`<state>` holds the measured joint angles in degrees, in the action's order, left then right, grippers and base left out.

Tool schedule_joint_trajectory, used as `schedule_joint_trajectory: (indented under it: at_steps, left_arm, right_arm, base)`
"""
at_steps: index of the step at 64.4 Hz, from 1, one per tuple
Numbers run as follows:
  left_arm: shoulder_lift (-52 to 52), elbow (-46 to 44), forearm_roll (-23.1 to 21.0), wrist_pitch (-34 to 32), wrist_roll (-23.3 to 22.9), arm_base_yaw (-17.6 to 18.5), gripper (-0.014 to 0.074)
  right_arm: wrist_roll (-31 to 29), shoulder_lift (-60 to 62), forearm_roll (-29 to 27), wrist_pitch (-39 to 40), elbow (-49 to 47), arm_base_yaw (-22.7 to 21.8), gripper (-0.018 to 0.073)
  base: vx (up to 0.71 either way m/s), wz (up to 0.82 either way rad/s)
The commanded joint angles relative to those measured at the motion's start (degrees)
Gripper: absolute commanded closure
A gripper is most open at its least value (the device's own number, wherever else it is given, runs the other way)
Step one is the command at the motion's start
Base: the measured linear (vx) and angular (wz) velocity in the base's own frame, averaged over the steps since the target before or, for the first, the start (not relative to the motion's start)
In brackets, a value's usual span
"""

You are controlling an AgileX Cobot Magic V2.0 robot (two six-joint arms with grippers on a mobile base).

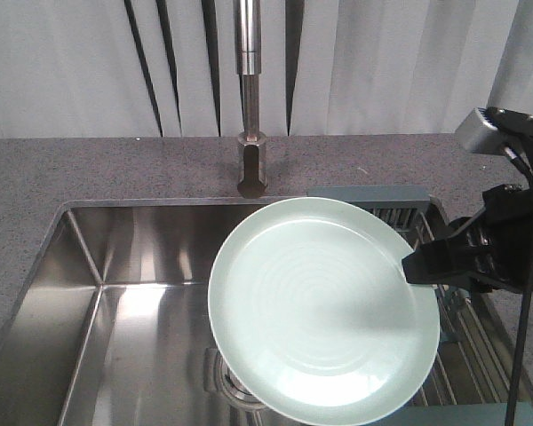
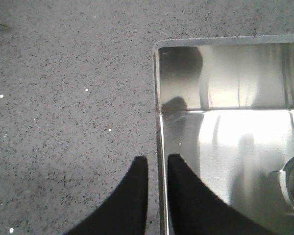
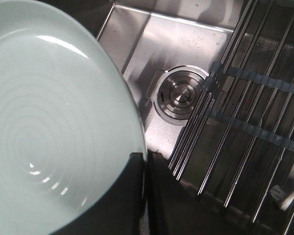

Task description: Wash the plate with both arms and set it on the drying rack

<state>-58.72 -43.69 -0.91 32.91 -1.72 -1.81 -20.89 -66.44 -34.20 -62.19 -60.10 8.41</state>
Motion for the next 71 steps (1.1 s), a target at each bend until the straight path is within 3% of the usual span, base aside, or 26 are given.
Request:
schedule_joint_trajectory:
  at_steps: [1, 9, 18, 39, 45, 53, 71]
  left_arm:
    - [-2.15, -3.20, -1.84, -3.28, 1.03, 0.16, 0.0293]
    - [-5.75, -5.53, -4.94, -2.16, 4.85, 0.16, 0.0075]
    - [-10.56, -9.73, -12.80, 1.68, 15.43, 0.16, -0.0061]
    - [-22.47, -18.60, -43.43, 5.72, 51.81, 0.16, -0.0032]
    - [-26.33, -21.54, -49.20, 8.56, 60.70, 0.16, -0.0013]
    - [-31.30, -26.19, -52.54, 12.63, 68.10, 0.75, -0.0010]
    - [-41.17, -37.88, -52.53, 18.22, 73.08, 4.57, -0.0010]
  right_arm:
    - [-0.56, 1.18, -2.44, 1.59, -1.44, 0.03, 0.0564]
    - [-0.56, 1.18, -2.44, 1.59, -1.44, 0.03, 0.0564]
    - [-0.56, 1.18, -2.44, 1.59, -1.44, 0.03, 0.0564]
    - [-0.56, 1.18, -2.44, 1.59, -1.44, 0.03, 0.0564]
    - [-0.56, 1.18, -2.44, 1.59, -1.44, 0.03, 0.0564]
    - [-0.56, 1.18, -2.44, 1.59, -1.44, 0.03, 0.0564]
    - [-0.56, 1.18, -2.44, 1.59, -1.44, 0.03, 0.0564]
  base:
    - [0.00, 0.00]
    - [0.00, 0.00]
    - [0.00, 0.00]
    - [0.00, 0.00]
    - [0.00, 0.00]
    - [0.00, 0.00]
    - [0.00, 0.00]
